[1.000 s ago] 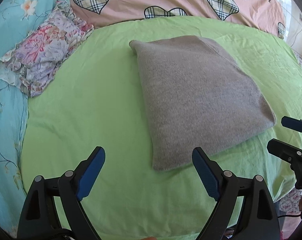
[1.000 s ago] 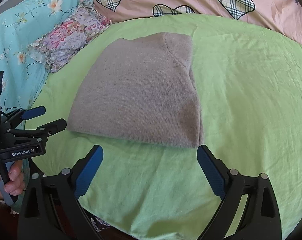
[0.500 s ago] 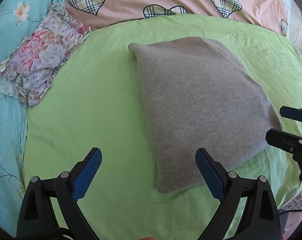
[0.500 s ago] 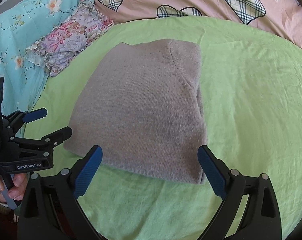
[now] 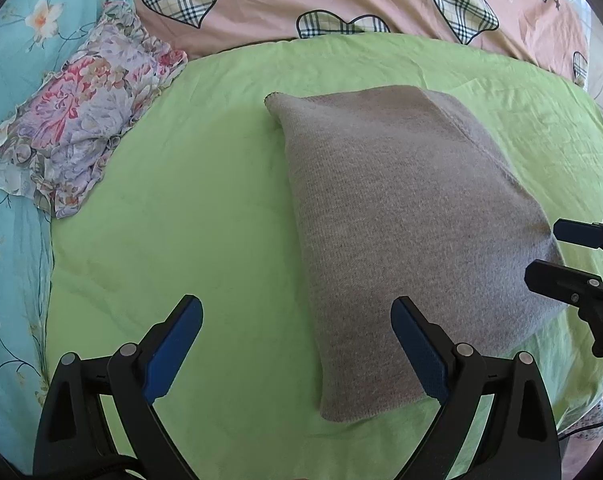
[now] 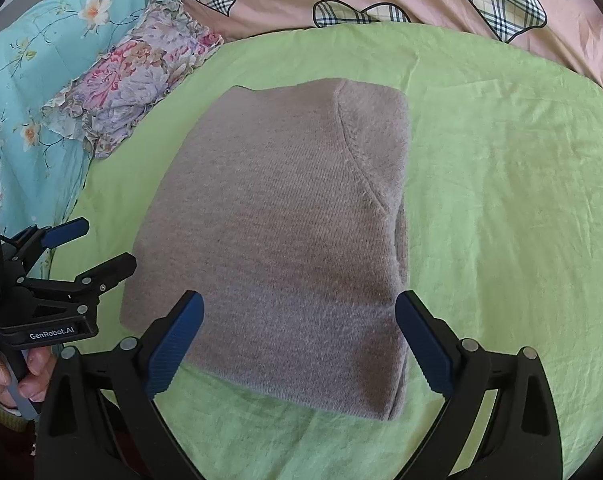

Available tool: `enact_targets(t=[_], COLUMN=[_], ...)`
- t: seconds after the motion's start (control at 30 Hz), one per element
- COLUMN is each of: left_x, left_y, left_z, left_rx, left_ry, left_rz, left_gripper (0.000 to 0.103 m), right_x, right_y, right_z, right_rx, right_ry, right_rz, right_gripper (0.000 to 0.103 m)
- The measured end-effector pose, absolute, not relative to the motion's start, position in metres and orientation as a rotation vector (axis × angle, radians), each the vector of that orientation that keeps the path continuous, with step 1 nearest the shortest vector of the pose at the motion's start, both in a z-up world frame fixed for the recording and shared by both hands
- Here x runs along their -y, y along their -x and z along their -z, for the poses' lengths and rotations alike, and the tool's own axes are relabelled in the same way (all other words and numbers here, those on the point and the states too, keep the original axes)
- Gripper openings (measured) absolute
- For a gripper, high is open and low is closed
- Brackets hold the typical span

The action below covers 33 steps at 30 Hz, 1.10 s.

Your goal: Fold small clothes

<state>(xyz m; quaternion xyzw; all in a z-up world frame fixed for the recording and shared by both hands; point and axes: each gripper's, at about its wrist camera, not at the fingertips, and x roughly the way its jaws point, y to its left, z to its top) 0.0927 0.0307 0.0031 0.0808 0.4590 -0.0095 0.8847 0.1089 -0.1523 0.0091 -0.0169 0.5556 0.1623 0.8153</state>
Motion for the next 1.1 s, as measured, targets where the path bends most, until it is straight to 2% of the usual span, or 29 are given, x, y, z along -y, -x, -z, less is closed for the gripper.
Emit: enact_targets(t=[1.1], left_x=[-0.019], left_y=[-0.091], left_z=[-0.002], left_rx=[-0.955], left_ry=[-0.120], left_rz=[0.055], left_gripper=[0.096], right_x=[0.157], right_y=[-0.113], right_z=[-0.005], right_rx=[-1.174], right_ry=[-0.004], right_rz=[-0.346], right_gripper=[0.097])
